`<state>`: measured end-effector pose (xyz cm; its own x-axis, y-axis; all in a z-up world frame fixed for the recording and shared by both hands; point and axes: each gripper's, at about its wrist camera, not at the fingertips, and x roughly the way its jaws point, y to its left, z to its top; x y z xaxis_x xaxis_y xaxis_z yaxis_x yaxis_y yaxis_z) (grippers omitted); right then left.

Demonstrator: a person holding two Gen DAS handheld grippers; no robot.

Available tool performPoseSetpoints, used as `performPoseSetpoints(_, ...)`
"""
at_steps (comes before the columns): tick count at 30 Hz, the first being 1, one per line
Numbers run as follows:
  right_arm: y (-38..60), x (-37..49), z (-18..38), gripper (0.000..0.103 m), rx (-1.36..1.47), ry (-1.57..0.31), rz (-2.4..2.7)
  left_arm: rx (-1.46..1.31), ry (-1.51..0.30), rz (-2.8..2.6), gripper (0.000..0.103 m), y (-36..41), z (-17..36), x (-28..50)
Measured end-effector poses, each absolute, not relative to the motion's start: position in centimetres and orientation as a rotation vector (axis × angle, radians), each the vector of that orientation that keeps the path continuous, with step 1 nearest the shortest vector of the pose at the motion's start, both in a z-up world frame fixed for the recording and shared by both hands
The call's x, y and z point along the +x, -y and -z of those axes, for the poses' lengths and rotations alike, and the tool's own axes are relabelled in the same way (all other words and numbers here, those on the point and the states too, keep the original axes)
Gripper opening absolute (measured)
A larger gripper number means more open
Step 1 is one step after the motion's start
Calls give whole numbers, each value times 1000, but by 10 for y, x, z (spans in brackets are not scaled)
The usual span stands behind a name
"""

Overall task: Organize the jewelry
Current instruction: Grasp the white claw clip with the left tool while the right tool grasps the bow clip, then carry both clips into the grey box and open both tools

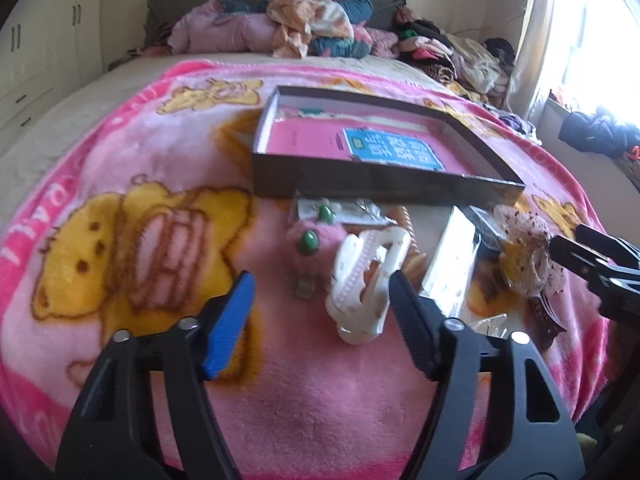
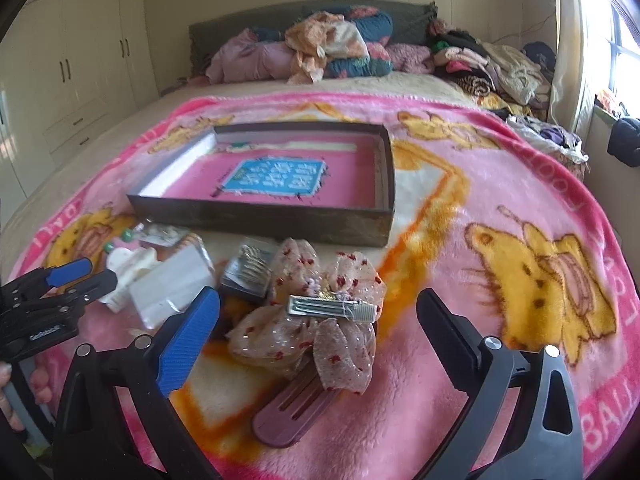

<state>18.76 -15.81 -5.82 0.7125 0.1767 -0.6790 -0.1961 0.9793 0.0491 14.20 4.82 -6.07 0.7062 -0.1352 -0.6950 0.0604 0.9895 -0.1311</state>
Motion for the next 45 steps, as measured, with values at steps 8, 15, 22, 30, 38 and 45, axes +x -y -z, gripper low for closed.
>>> performPoseSetpoints(8,166,202,75,74,-7,-795,-185,-82,-811,175,34,-28,70,144)
performPoseSetpoints(15,174,201,80,50,13,-800,-205,-77,-814,185,29,-21,71,150)
performPoseSetpoints(22,186,188,70,45,50,-756,-218,-108,-804,203,28,-25,66,150)
performPoseSetpoints(30,199,175,47,45,86,-703,-225,-137,-745,228,28,-36,34,139)
performPoseSetpoints(38,203,182,31,45,89,-667,-204,-154,-689,211,26,-49,9,155)
performPoseSetpoints(45,203,192,22,45,75,-650,-197,-177,-676,205,26,-56,-1,185)
